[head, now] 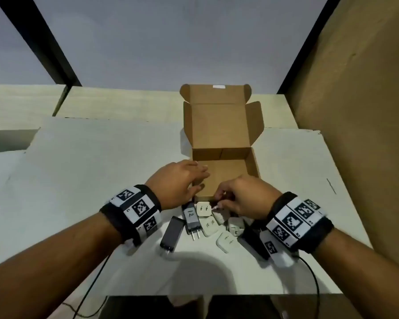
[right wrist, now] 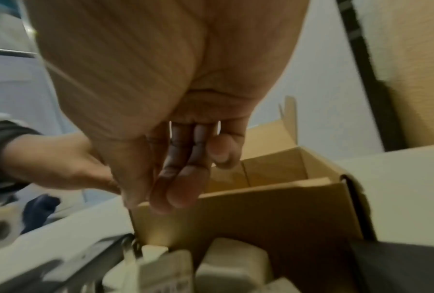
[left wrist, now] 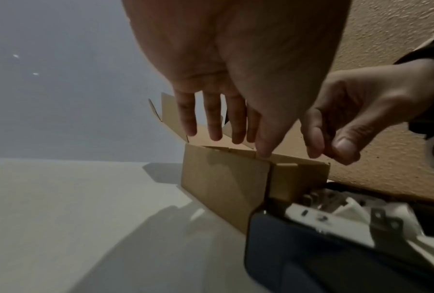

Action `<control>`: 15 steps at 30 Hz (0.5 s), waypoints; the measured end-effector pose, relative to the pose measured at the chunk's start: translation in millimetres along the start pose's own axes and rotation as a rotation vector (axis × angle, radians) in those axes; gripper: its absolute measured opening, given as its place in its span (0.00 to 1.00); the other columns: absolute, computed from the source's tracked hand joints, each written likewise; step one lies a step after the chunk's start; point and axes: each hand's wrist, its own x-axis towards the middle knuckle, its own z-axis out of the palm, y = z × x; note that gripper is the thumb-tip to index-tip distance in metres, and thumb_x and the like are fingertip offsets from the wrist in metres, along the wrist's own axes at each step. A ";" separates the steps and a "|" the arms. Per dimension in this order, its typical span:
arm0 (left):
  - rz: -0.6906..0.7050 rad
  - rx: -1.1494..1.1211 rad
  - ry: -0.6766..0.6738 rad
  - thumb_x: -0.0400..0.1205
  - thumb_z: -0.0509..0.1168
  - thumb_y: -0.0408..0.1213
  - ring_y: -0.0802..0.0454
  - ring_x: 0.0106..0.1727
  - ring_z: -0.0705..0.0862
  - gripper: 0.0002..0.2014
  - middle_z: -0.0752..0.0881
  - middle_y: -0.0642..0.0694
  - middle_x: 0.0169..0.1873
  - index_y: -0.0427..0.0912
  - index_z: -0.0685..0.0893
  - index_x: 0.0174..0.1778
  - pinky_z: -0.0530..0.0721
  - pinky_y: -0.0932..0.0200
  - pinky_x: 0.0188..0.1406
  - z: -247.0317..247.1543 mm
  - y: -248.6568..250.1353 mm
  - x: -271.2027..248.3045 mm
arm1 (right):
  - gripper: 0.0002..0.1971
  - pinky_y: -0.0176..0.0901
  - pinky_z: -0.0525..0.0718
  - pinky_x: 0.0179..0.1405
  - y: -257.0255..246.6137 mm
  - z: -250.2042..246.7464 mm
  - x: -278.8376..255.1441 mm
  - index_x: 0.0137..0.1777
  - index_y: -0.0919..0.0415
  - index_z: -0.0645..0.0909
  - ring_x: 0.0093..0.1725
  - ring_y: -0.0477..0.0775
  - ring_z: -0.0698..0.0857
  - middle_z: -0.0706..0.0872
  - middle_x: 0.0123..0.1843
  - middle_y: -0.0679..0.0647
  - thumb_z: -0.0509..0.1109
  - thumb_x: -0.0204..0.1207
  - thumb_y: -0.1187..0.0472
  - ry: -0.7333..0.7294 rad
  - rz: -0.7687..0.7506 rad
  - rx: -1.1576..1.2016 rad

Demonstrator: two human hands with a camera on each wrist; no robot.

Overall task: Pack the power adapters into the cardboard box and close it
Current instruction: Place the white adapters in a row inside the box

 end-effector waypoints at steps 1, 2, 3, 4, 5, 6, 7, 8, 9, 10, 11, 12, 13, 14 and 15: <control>0.013 0.017 0.010 0.83 0.60 0.47 0.54 0.75 0.70 0.20 0.74 0.57 0.74 0.53 0.78 0.71 0.73 0.56 0.70 6.7 -3.2 -0.6 | 0.11 0.40 0.79 0.45 -0.2 7.0 2.7 0.60 0.46 0.84 0.50 0.48 0.85 0.89 0.53 0.46 0.67 0.80 0.52 -0.026 -0.029 -0.086; 0.014 0.012 0.025 0.83 0.60 0.47 0.55 0.75 0.71 0.19 0.74 0.57 0.74 0.53 0.78 0.70 0.74 0.55 0.70 10.5 -6.0 -1.4 | 0.12 0.40 0.75 0.43 1.2 12.3 5.1 0.62 0.46 0.82 0.52 0.49 0.84 0.88 0.55 0.46 0.65 0.81 0.52 -0.033 -0.052 -0.179; 0.008 0.016 0.032 0.83 0.60 0.47 0.55 0.74 0.71 0.19 0.74 0.57 0.74 0.53 0.79 0.70 0.74 0.56 0.69 14.7 -7.9 -3.0 | 0.12 0.40 0.73 0.41 1.4 17.9 6.2 0.63 0.46 0.81 0.53 0.51 0.84 0.87 0.56 0.47 0.64 0.82 0.53 -0.024 -0.071 -0.231; 0.001 0.021 0.037 0.83 0.60 0.47 0.56 0.74 0.72 0.18 0.74 0.57 0.74 0.53 0.80 0.69 0.74 0.56 0.69 18.4 -10.4 -4.3 | 0.12 0.41 0.72 0.39 1.5 23.4 7.4 0.64 0.46 0.80 0.53 0.53 0.85 0.86 0.56 0.47 0.63 0.82 0.54 -0.027 -0.097 -0.335; -0.001 0.015 0.047 0.83 0.60 0.47 0.56 0.73 0.73 0.18 0.75 0.58 0.73 0.54 0.80 0.68 0.74 0.57 0.68 20.2 -11.2 -5.0 | 0.12 0.42 0.73 0.38 2.1 27.5 7.9 0.64 0.46 0.79 0.52 0.54 0.85 0.85 0.56 0.48 0.63 0.83 0.54 -0.013 -0.117 -0.378; 0.002 0.010 0.064 0.82 0.61 0.48 0.57 0.72 0.74 0.17 0.75 0.58 0.73 0.54 0.81 0.68 0.75 0.57 0.67 22.0 -10.3 -5.9 | 0.12 0.42 0.74 0.37 2.6 30.7 6.5 0.64 0.47 0.78 0.50 0.54 0.85 0.85 0.55 0.48 0.62 0.83 0.54 0.000 -0.120 -0.406; -0.007 0.003 0.074 0.82 0.61 0.48 0.57 0.71 0.74 0.17 0.74 0.58 0.74 0.55 0.80 0.68 0.75 0.58 0.66 23.0 -10.5 -5.9 | 0.12 0.43 0.75 0.37 3.0 32.3 5.3 0.64 0.47 0.78 0.50 0.54 0.85 0.84 0.55 0.48 0.61 0.83 0.53 0.003 -0.112 -0.425; -0.018 -0.006 0.083 0.82 0.62 0.49 0.57 0.71 0.75 0.18 0.74 0.59 0.74 0.56 0.79 0.68 0.75 0.58 0.66 24.0 -11.2 -5.6 | 0.11 0.43 0.75 0.37 4.2 33.3 5.0 0.64 0.47 0.78 0.50 0.54 0.85 0.84 0.54 0.49 0.61 0.83 0.53 -0.001 -0.090 -0.452; -0.034 -0.016 0.085 0.81 0.62 0.49 0.57 0.70 0.75 0.19 0.73 0.60 0.74 0.56 0.78 0.69 0.75 0.57 0.65 24.9 -10.9 -5.5 | 0.11 0.43 0.74 0.37 3.9 34.6 3.1 0.63 0.47 0.78 0.50 0.54 0.85 0.84 0.54 0.49 0.60 0.84 0.52 0.021 -0.097 -0.457; -0.047 -0.029 0.093 0.81 0.64 0.49 0.57 0.69 0.76 0.20 0.72 0.61 0.75 0.57 0.77 0.70 0.74 0.57 0.64 25.5 -10.0 -5.1 | 0.11 0.43 0.72 0.37 1.2 35.2 1.6 0.61 0.48 0.79 0.50 0.55 0.85 0.83 0.54 0.49 0.59 0.84 0.51 0.038 -0.097 -0.464; -0.058 -0.044 0.101 0.79 0.66 0.49 0.56 0.68 0.77 0.22 0.71 0.62 0.74 0.58 0.76 0.71 0.74 0.57 0.64 25.6 -8.7 -4.3 | 0.11 0.43 0.71 0.37 -1.2 37.1 0.3 0.60 0.48 0.78 0.51 0.55 0.85 0.83 0.54 0.50 0.58 0.84 0.49 0.052 -0.098 -0.467; -0.065 -0.062 0.102 0.78 0.68 0.49 0.55 0.68 0.77 0.25 0.71 0.63 0.74 0.58 0.75 0.72 0.73 0.57 0.64 25.8 -8.6 -2.9 | 0.13 0.43 0.71 0.38 -3.7 40.1 -0.4 0.60 0.48 0.78 0.52 0.55 0.84 0.83 0.54 0.50 0.57 0.84 0.46 0.046 -0.095 -0.467; -0.075 -0.076 0.100 0.76 0.70 0.49 0.55 0.69 0.77 0.28 0.70 0.63 0.75 0.58 0.74 0.73 0.72 0.57 0.66 24.9 -8.9 -1.1 | 0.15 0.43 0.71 0.39 -5.7 42.4 0.6 0.60 0.48 0.79 0.53 0.55 0.84 0.83 0.55 0.50 0.57 0.83 0.43 0.040 -0.094 -0.471; -0.085 -0.082 0.094 0.74 0.72 0.48 0.55 0.71 0.75 0.31 0.68 0.62 0.76 0.58 0.72 0.74 0.71 0.57 0.68 23.9 -9.9 0.8 | 0.17 0.44 0.72 0.39 -7.6 44.1 2.4 0.61 0.49 0.79 0.53 0.54 0.83 0.82 0.55 0.50 0.57 0.82 0.41 0.012 -0.089 -0.485; -0.092 -0.068 0.081 0.73 0.73 0.49 0.54 0.74 0.72 0.34 0.66 0.61 0.78 0.58 0.69 0.76 0.69 0.57 0.70 22.5 -11.8 3.4 | 0.18 0.44 0.72 0.39 -8.6 45.6 5.0 0.61 0.50 0.80 0.52 0.54 0.82 0.82 0.55 0.50 0.58 0.81 0.40 -0.011 -0.079 -0.498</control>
